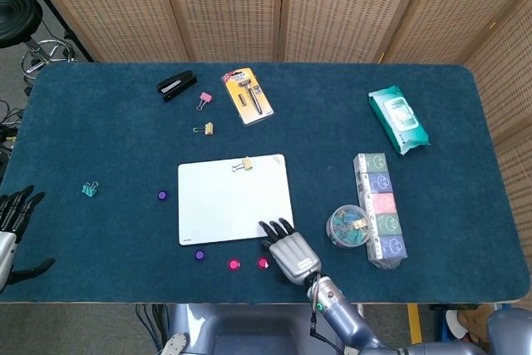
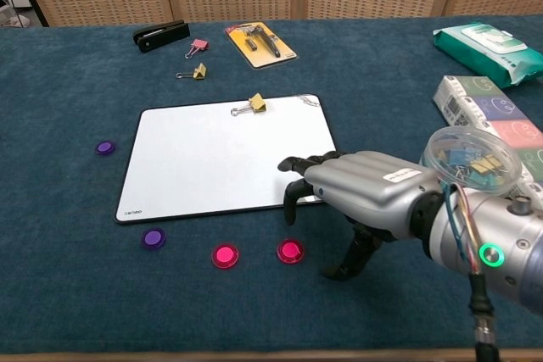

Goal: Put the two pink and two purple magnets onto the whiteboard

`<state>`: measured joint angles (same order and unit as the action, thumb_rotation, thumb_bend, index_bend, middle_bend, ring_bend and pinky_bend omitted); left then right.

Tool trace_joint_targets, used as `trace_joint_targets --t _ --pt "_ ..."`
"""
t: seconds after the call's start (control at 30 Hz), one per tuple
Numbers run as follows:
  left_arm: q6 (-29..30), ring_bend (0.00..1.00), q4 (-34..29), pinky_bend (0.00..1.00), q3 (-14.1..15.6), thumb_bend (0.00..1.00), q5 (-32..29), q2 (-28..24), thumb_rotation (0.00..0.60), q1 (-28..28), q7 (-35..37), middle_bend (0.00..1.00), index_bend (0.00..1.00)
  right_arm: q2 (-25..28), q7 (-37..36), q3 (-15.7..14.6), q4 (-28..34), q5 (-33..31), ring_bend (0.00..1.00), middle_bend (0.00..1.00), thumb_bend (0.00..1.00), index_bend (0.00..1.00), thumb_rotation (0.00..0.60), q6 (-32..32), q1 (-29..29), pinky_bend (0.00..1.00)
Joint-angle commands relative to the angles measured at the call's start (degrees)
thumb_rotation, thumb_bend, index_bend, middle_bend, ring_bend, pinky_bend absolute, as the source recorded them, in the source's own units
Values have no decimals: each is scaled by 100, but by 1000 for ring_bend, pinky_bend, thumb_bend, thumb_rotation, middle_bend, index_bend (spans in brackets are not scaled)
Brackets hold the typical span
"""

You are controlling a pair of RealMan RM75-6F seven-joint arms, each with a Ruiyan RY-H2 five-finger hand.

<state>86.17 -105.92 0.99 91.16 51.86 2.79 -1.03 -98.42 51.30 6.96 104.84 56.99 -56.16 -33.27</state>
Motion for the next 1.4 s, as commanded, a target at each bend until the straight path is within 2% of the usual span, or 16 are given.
trace_joint_targets --t 0.03,0.23,1.4 --pt "-20 0 2 0 -5 7 -14 -17 600 11 32 0 0 -42 -68 10 -27 -115 0 0 268 330 600 -19 -75 0" --pt "-15 0 3 0 -19 8 -42 -45 600 13 94 0 0 -133 -252 -16 -114 -362 0 0 269 349 600 -13 -238 0" --pt "-61 0 -11 0 -37 8 -99 -85 600 39 190 0 0 -408 -757 -207 -407 -767 0 0 336 408 600 -280 -801 0"
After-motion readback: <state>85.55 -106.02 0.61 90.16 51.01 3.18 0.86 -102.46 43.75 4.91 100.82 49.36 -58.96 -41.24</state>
